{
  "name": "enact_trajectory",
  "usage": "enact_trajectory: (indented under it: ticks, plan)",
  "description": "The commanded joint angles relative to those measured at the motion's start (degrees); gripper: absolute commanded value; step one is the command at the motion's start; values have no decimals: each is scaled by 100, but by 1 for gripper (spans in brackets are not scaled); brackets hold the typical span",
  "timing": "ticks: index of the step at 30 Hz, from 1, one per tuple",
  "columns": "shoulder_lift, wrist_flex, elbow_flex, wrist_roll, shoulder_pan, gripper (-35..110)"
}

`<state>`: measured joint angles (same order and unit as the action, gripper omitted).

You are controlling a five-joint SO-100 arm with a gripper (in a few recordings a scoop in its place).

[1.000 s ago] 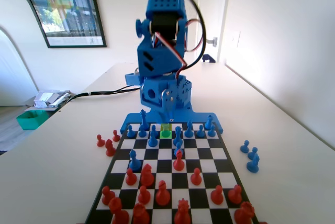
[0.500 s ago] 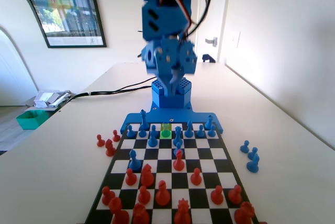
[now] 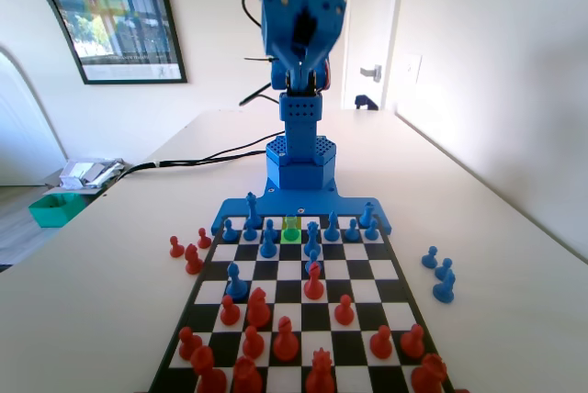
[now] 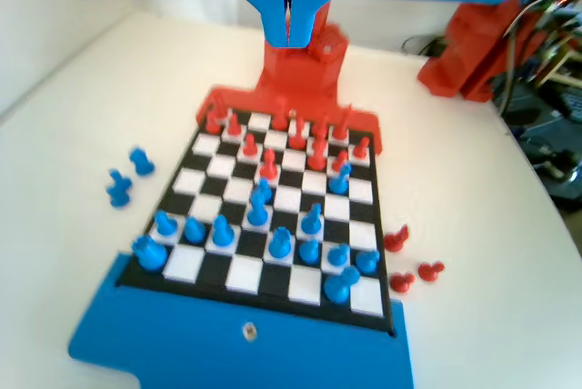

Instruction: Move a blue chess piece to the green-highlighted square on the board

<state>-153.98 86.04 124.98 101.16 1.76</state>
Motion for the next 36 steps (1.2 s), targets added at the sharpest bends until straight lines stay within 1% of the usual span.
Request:
enact_trajectory:
  ticks: [1,4,10,23,36]
  plan:
    - [-738,343,-413,-114,-132,1]
    - [-1160,527,-387,-123,-211,1]
    - [-1863,483,-35,-105,-264,1]
    - [-2101,404,0,-132,26,2]
    - [-2109,413,0,-158,26,2]
